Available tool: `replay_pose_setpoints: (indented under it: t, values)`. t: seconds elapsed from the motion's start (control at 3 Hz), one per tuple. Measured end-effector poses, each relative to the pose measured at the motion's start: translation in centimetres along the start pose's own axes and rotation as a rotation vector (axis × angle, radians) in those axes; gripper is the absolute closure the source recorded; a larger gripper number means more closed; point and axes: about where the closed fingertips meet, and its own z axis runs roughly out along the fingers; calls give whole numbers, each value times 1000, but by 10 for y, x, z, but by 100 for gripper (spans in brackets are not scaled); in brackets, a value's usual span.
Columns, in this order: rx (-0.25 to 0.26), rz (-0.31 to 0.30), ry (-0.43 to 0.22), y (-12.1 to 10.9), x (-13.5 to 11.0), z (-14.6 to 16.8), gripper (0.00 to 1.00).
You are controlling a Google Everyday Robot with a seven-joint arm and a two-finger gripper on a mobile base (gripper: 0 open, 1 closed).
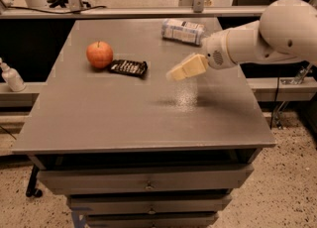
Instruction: Move rxbar chocolate near apple
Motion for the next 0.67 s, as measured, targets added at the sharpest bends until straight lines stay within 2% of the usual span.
replay_pose_setpoints:
  t: [0.33, 0.67]
  values:
    - [22, -105, -18, -18, 21, -44, 0]
    - [26, -183, -15, -19, 23, -49, 0]
